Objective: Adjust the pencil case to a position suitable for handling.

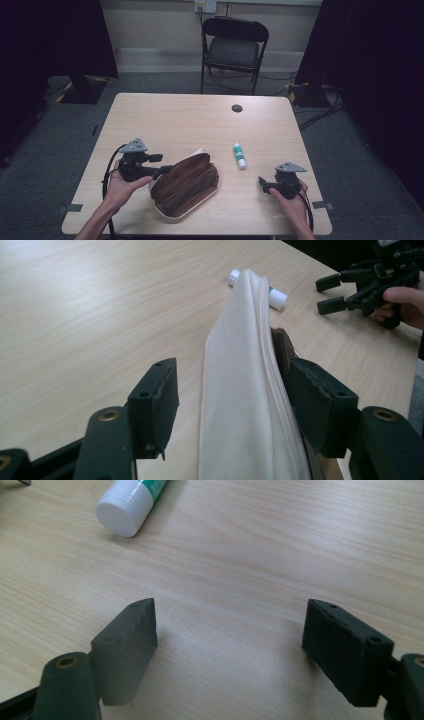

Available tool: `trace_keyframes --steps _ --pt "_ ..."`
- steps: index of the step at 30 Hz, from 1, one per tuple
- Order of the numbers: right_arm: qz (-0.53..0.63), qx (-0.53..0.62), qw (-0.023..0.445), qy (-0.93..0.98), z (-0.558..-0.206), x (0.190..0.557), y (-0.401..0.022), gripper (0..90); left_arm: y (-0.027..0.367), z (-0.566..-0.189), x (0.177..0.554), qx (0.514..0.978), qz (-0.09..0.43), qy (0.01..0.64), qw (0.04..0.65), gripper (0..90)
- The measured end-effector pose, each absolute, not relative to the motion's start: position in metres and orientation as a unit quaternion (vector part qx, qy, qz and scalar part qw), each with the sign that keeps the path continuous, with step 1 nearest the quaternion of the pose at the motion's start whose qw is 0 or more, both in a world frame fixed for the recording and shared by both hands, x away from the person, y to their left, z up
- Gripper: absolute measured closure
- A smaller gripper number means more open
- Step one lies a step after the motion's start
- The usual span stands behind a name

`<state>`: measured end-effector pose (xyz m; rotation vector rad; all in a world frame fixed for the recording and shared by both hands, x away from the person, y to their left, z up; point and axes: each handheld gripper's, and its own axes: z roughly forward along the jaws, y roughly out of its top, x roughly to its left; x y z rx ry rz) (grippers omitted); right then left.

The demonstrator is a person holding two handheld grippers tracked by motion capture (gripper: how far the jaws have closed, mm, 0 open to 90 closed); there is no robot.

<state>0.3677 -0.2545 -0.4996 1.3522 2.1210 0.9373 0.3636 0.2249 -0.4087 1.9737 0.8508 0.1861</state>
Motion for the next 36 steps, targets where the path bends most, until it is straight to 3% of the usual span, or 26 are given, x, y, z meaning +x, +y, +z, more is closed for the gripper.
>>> trace_keyframes --steps 4,8,14,20,29,32,34,36 --pt "0.340 0.491 0.227 0.769 -0.500 0.368 -0.254 20.8 0.237 -0.414 0.346 0.800 0.084 0.355 0.476 34.9" --pt "0.340 0.492 0.227 0.769 -0.500 0.368 -0.254 20.8 0.229 -0.422 0.342 0.804 0.060 0.353 0.474 38.3" --pt "0.339 0.491 0.228 0.769 -0.500 0.368 -0.254 20.8 0.210 -0.428 0.352 0.833 0.077 0.323 0.443 67.5" --pt "0.340 0.491 0.227 0.769 -0.500 0.368 -0.254 20.8 0.205 -0.431 0.372 0.843 0.059 0.286 0.452 76.1" --pt "0.340 0.490 0.227 0.770 -0.500 0.368 -0.254 20.7 0.185 -0.433 0.394 0.847 0.035 0.243 0.471 74.8" --pt "0.340 0.489 0.227 0.771 -0.500 0.369 -0.254 20.7 0.180 -0.430 0.398 0.836 0.044 0.268 0.476 60.1" --pt "0.340 0.490 0.227 0.770 -0.500 0.368 -0.253 20.8 0.181 -0.428 0.396 0.835 0.055 0.270 0.477 58.9" --pt "0.340 0.489 0.225 0.771 -0.500 0.367 -0.253 20.7 0.187 -0.426 0.391 0.840 0.068 0.278 0.461 48.8"
